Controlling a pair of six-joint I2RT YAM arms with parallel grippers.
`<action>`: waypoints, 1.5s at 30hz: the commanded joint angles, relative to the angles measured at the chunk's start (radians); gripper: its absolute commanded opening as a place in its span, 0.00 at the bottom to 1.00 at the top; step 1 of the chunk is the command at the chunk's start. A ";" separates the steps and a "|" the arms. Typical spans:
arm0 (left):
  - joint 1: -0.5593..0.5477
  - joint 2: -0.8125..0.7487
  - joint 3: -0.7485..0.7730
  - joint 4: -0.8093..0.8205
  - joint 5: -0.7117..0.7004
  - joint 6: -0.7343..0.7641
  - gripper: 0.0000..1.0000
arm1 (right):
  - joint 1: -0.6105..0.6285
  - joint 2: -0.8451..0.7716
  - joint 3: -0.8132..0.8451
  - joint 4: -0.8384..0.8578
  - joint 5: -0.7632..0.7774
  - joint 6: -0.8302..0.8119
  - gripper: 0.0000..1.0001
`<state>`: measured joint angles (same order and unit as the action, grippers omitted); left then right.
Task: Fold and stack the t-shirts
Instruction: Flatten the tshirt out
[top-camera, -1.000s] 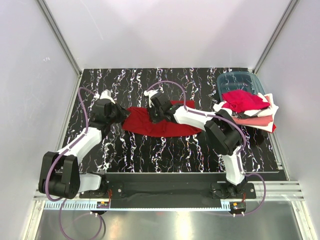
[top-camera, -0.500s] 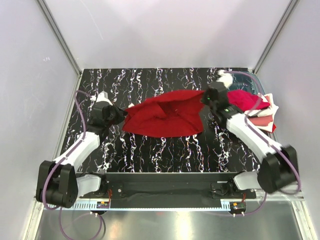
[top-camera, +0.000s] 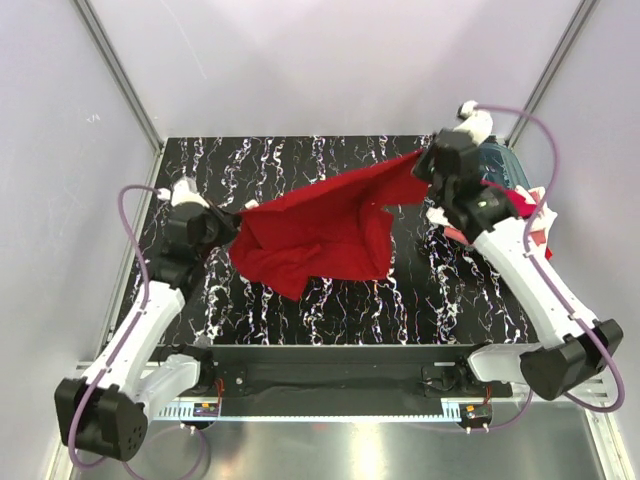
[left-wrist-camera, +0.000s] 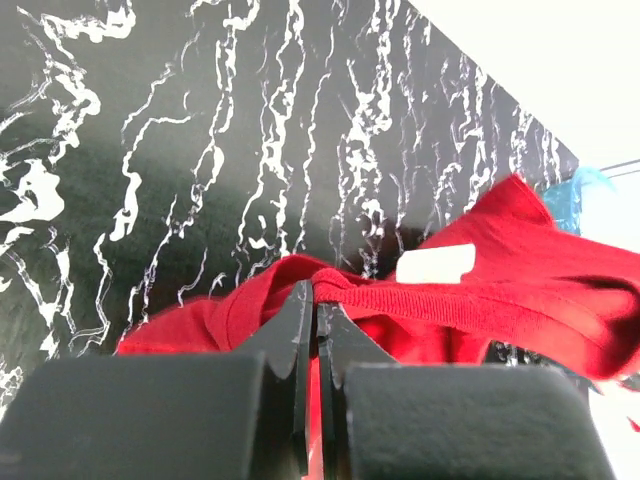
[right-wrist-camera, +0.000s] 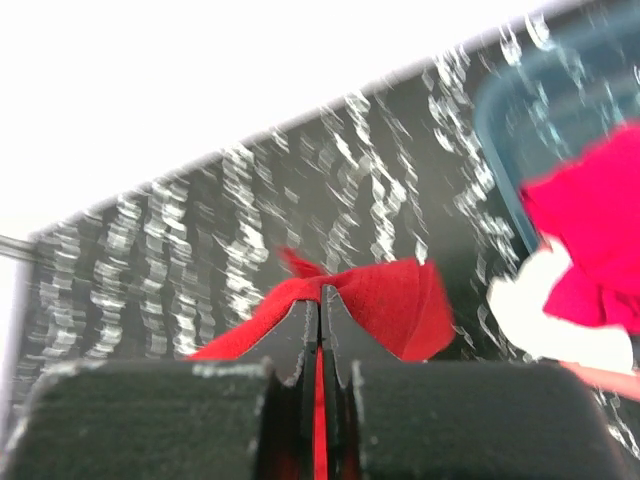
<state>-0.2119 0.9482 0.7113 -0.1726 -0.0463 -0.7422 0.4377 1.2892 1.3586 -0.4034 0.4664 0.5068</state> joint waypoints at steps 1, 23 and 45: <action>0.002 -0.077 0.219 -0.151 -0.075 0.013 0.00 | -0.002 -0.024 0.210 -0.135 0.009 -0.040 0.00; 0.002 -0.218 0.952 -0.587 0.322 -0.065 0.00 | -0.004 -0.384 0.672 -0.265 -0.223 -0.100 0.00; 0.025 -0.273 0.090 -0.078 0.401 -0.226 0.00 | -0.004 -0.064 0.349 0.018 -0.310 -0.070 0.00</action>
<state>-0.1955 0.6266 0.9733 -0.3855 0.4110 -0.9539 0.4385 1.0771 1.7634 -0.4870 0.2230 0.4137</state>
